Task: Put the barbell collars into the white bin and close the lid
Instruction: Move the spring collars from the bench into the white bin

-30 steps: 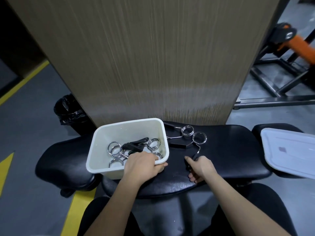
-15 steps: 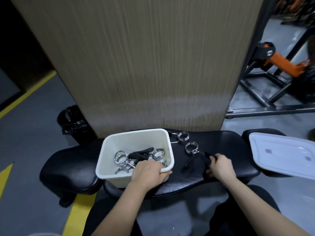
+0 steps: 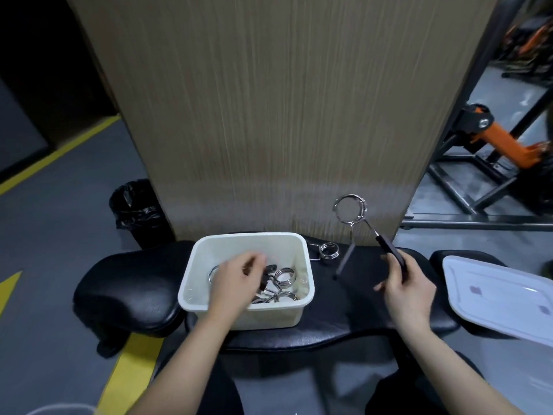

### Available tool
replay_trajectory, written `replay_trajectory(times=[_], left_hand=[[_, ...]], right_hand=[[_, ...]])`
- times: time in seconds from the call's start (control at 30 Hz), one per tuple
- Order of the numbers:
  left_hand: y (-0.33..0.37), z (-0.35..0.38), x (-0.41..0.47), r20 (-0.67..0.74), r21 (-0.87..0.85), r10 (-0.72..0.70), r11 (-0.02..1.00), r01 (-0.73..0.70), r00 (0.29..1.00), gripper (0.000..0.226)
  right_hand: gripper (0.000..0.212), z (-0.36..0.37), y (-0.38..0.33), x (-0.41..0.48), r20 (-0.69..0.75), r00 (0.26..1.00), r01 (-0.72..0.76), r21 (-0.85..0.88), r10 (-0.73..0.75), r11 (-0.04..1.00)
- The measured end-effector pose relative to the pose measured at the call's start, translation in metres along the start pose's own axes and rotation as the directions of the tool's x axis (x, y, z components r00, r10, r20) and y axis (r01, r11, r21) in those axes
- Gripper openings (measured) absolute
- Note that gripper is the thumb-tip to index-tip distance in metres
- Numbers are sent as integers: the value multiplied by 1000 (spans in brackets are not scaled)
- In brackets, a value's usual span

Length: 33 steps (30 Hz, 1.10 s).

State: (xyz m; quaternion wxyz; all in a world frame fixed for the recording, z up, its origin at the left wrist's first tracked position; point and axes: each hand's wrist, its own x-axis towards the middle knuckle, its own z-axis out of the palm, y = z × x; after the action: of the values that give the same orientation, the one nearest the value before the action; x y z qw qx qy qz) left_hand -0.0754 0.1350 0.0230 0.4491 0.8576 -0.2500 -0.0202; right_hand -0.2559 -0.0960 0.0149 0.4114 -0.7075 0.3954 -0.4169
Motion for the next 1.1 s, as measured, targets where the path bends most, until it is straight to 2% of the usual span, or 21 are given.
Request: replay_trajectory(times=[0.07,0.1,0.17,0.23,0.3,0.37,0.43,0.6,0.67,0.73,0.8,0.87,0.93,1.0,1.1], left_hand=[[-22,-23,15,-204,215,-7,975,52,979,22],[-37,-32,21,-256,303,-19,948,99,967,19],[-62,-43,28,-256,457,-112,861,222,960,32],[-79,-44,30,-185,485,-283,806,338,941,47],[-86,-41,28,-124,443,-391,801,403,912,52],[-88,-39,30,-126,447,-388,800,401,913,45],[-88,-40,30,-149,441,-371,805,397,917,37],[-89,-43,26,-186,381,-386,819,428,904,29],[-88,-44,25,-195,373,-383,822,430,903,31],[-89,-43,26,-199,367,-377,827,425,905,34],[-90,-41,26,-202,366,-363,833,414,910,37],[-92,-40,27,-206,369,-356,834,410,911,37],[-94,-38,29,-207,375,-349,835,404,914,37],[-95,-37,30,-204,373,-350,835,403,914,37],[-94,-36,31,-201,375,-348,836,400,916,37]], right_hand=[[17,2,-12,-4,73,997,21,36,-24,999],[19,6,-16,-5,95,995,30,58,-36,998],[17,16,-28,-4,123,986,102,57,-109,993],[14,25,-38,0,177,954,244,12,-243,970],[21,39,-47,5,280,866,439,-30,-414,898],[27,60,-55,6,395,732,625,-67,-554,778],[36,84,-62,6,499,613,738,-85,-613,669],[38,140,-57,-6,701,410,857,-77,-583,509],[35,155,-51,-12,792,340,844,-19,-507,536],[28,167,-46,-15,867,267,794,49,-420,606],[25,175,-43,-15,903,223,766,71,-367,639],[24,181,-41,-14,926,210,758,49,-314,651],[24,184,-38,-12,937,232,757,-6,-261,653],[26,186,-33,-12,935,281,767,-85,-215,636],[31,187,-29,-12,903,404,750,-236,-146,619]])
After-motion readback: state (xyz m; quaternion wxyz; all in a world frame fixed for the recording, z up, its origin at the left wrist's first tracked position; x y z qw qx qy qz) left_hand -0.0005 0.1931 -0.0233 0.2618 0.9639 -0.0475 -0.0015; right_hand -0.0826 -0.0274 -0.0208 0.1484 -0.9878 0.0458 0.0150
